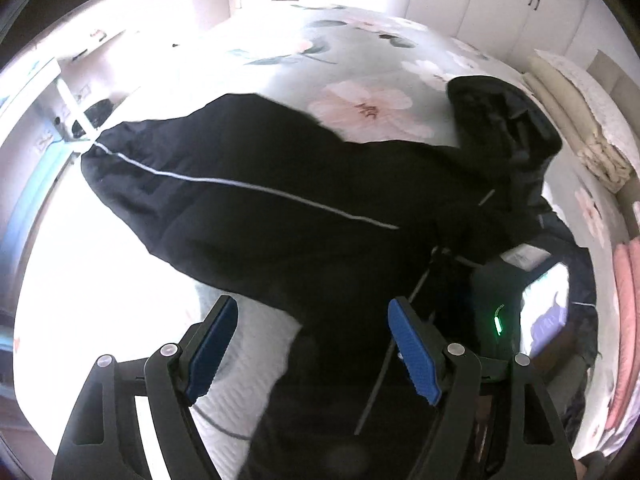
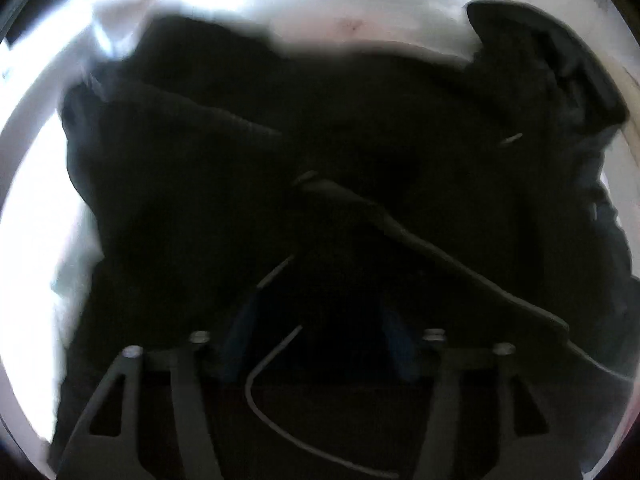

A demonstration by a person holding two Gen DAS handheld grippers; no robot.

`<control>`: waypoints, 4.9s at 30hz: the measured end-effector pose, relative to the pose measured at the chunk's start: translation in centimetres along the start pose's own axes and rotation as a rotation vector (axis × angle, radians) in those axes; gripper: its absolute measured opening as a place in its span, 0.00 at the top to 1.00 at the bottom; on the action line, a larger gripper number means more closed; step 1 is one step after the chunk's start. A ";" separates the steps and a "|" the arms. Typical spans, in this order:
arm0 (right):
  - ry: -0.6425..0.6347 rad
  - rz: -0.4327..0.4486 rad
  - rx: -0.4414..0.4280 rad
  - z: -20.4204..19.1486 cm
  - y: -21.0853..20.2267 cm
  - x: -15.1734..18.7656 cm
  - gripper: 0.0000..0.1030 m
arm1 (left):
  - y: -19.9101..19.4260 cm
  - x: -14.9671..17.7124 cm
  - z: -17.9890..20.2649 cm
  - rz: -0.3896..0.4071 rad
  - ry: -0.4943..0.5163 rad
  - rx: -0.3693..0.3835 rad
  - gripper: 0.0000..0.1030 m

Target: Fold large clothes

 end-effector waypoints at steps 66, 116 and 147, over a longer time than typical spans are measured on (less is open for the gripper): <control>0.514 -0.319 0.001 20.5 2.0 4.4 0.47 | 14.7 -2.5 14.7 -0.195 0.333 0.084 0.34; 0.458 -0.341 0.079 17.0 2.5 1.9 0.31 | 10.3 -11.0 -34.4 0.187 -0.785 0.165 0.35; 0.468 -0.132 -0.031 27.8 -8.3 10.2 0.31 | 1.6 -2.3 25.4 0.147 0.350 0.626 0.84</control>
Point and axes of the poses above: each gripper's, at about its wrist camera, not at the fingertips, and y roughly the way its jaws point, z to its right, x to its underside, the point moved 2 cm from there along y, roughly the way its jaws point, and after that the axes turned 9 degrees about x, right-handed, at the moved point
